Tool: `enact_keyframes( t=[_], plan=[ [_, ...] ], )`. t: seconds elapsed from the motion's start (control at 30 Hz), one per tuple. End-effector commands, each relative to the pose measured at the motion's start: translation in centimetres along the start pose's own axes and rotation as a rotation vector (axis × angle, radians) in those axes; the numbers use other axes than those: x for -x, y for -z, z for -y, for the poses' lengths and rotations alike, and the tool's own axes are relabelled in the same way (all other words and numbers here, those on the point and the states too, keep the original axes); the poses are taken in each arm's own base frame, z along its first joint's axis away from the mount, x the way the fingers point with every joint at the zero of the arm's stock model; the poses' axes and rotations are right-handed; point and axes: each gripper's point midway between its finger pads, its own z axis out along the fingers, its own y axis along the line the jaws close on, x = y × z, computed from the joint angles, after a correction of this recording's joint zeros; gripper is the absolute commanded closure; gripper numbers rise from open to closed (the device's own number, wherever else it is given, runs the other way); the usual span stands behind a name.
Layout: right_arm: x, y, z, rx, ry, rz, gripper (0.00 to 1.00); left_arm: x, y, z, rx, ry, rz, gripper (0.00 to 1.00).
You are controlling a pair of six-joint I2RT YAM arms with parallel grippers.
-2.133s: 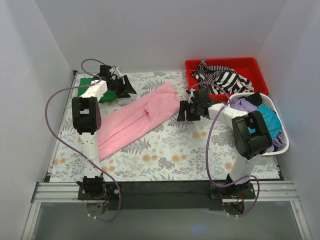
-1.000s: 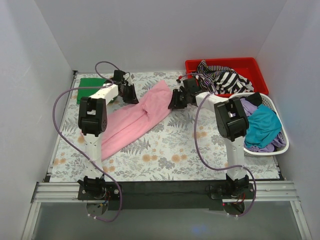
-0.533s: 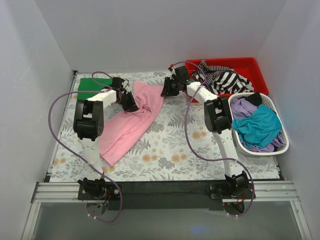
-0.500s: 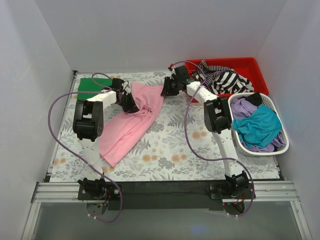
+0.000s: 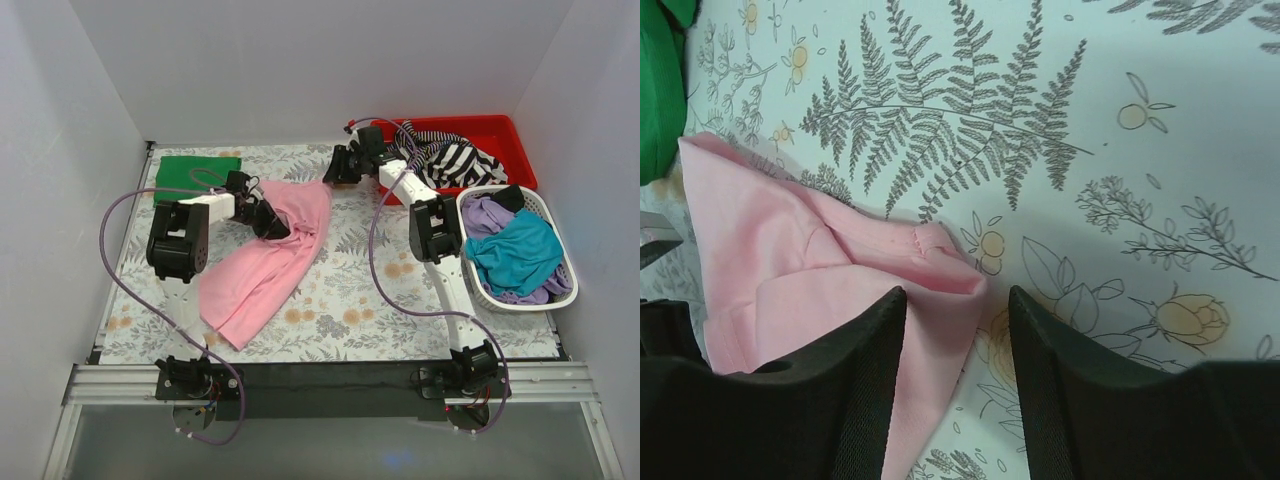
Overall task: Fold and stack the t-shirts
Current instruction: Fold the tshirt
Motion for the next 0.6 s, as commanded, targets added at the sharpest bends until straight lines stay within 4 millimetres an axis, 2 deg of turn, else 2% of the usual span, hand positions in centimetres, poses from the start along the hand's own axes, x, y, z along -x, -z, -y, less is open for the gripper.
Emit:
enact_keyframes(
  t=[0.0, 0.07, 0.1, 0.13, 0.17, 0.2, 0.23, 0.27, 0.37, 0.43, 0.57],
  plan=[
    [-1.0, -0.4, 2.8, -0.055, -0.025, -0.025, 0.47, 1.1, -0.8, 1.8, -0.035, 0.033, 0.004, 0.94],
    [-0.1, 0.1, 2.9, -0.049, -0.018, -0.007, 0.45, 1.4, -0.9, 3.2, -0.090, 0.087, -0.010, 0.94],
    [0.5, 0.5, 2.6, -0.047, -0.009, 0.003, 0.44, 2.4, -0.9, 4.6, -0.137, 0.070, 0.009, 0.94],
    [0.3, 0.8, 2.6, -0.047, -0.004, -0.001, 0.44, 2.9, -1.4, 4.8, -0.152, 0.085, -0.002, 0.94],
    [1.1, 1.6, 1.8, -0.040, 0.018, 0.012, 0.43, 3.7, -1.5, 5.6, -0.167, 0.085, 0.009, 0.94],
    [1.1, 2.0, 1.4, -0.031, 0.026, 0.011, 0.43, 5.1, -1.3, 7.3, -0.194, 0.060, 0.028, 0.94],
    [0.2, 2.0, 1.6, -0.035, 0.026, -0.007, 0.43, 5.9, -2.3, 7.0, -0.188, 0.073, 0.019, 0.94],
    [1.1, 3.1, 0.5, -0.032, 0.057, 0.011, 0.42, 6.4, -2.6, 7.1, -0.187, 0.084, 0.008, 0.94],
    [1.7, 5.0, -0.6, -0.070, 0.121, 0.033, 0.41, 8.9, -3.4, 8.4, -0.208, 0.071, 0.036, 0.95],
    [2.6, 6.3, -1.4, -0.085, 0.173, 0.057, 0.40, 10.5, -3.3, 9.7, -0.234, 0.067, 0.062, 0.95],
    [5.5, 10.3, -4.1, -0.117, 0.254, 0.136, 0.37, 12.8, -4.7, 9.7, -0.264, 0.099, 0.069, 0.95]
  ],
)
